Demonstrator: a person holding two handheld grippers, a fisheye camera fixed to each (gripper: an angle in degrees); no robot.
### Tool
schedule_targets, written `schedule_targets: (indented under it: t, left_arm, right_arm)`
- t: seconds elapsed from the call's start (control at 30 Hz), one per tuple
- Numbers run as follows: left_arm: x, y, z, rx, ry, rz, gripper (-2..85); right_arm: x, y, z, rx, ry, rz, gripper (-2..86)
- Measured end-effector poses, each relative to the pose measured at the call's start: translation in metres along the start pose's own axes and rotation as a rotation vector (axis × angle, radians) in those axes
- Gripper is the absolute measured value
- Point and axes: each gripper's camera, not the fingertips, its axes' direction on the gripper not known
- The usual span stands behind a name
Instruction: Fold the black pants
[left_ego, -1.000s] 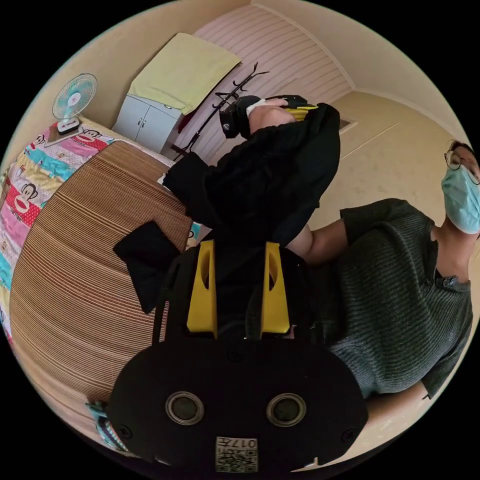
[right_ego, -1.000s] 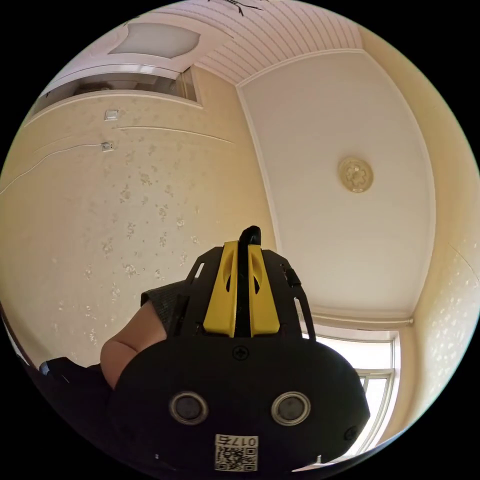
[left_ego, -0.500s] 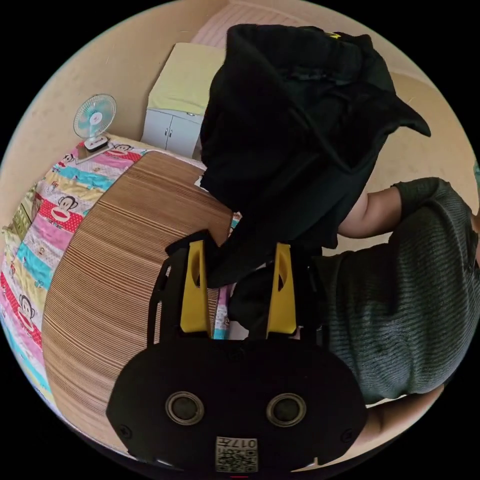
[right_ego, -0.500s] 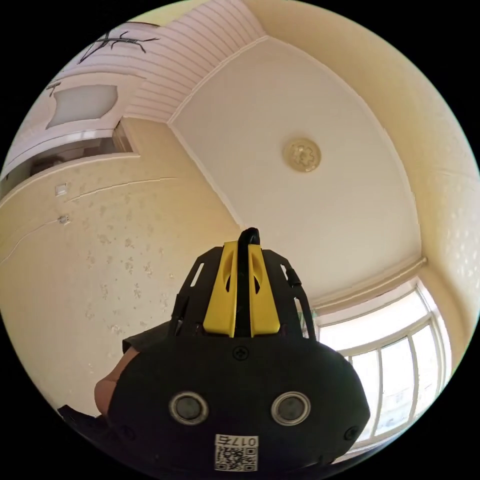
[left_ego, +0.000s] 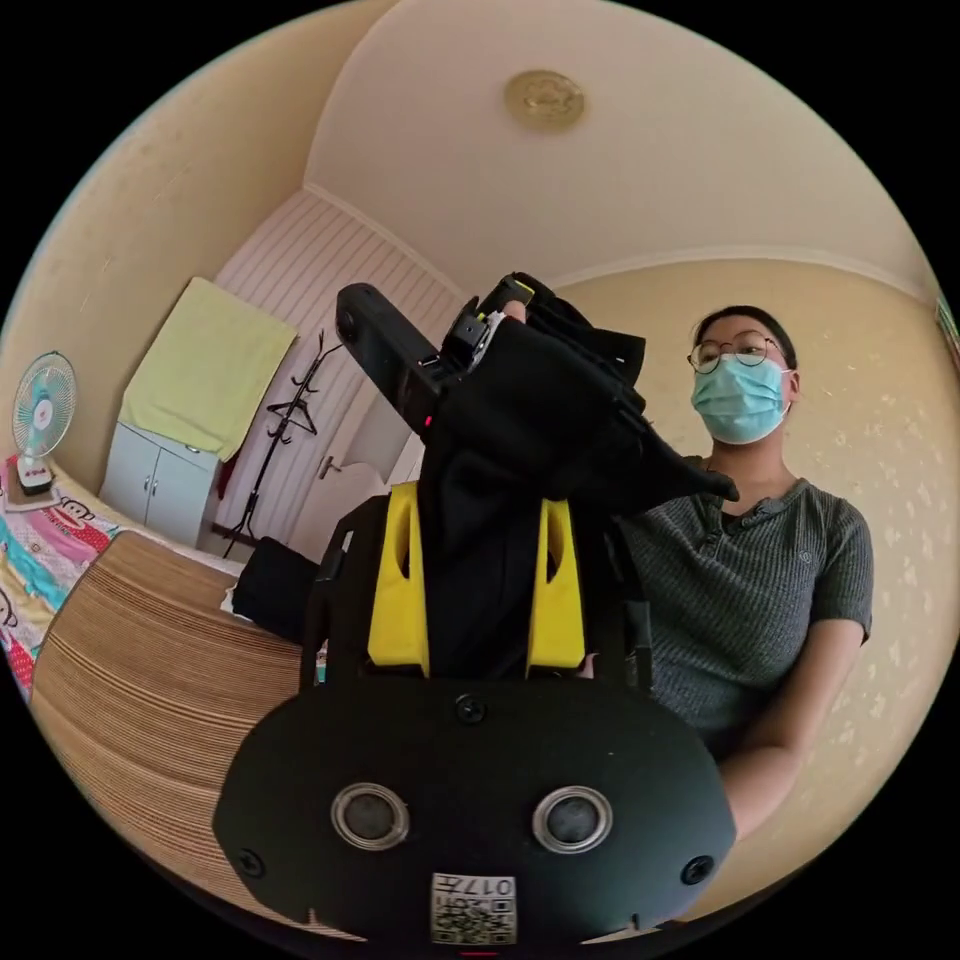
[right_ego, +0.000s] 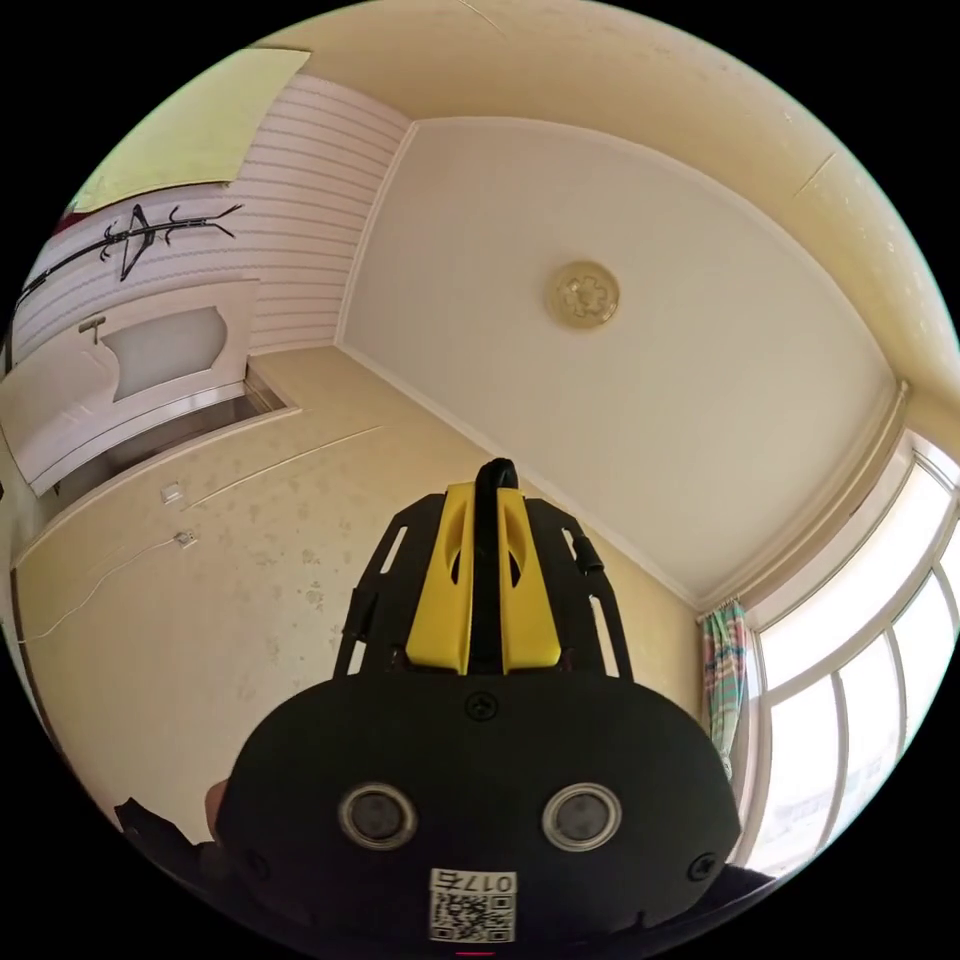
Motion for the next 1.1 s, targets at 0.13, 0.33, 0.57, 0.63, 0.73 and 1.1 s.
schedule_targets:
  t: [0.13, 0.33, 0.57, 0.63, 0.73, 1.1]
  left_arm:
    - [0.017, -0.005, 0.035, -0.015, 0.253, 0.097, 10.7]
    - [0.089, -0.007, 0.006, 0.231, 0.17, 0.235, 5.2]
    - [0.172, -0.048, -0.001, 0.272, -0.127, 0.2, 5.0]
    - [0.184, -0.051, 0.003, 0.29, -0.179, 0.213, 5.0]
    - [0.197, -0.049, 0.006, 0.354, -0.182, 0.231, 4.9]
    - [0.234, -0.044, 0.03, 0.409, -0.077, 0.311, 4.8]
  right_arm:
    - [0.003, 0.007, -0.018, 0.004, 0.125, 0.004, 0.6]
    - [-0.057, 0.002, -0.039, -0.068, 0.585, -0.088, 0.8]
    - [-0.097, 0.033, -0.052, -0.349, 1.524, 0.053, 1.2]
    - [-0.106, 0.066, -0.075, -0.261, 1.664, 0.06, 1.3]
    - [-0.114, 0.1, -0.103, -0.148, 1.752, 0.147, 1.7]
    - [-0.061, 0.212, -0.16, -0.233, 1.525, 0.568, 21.4]
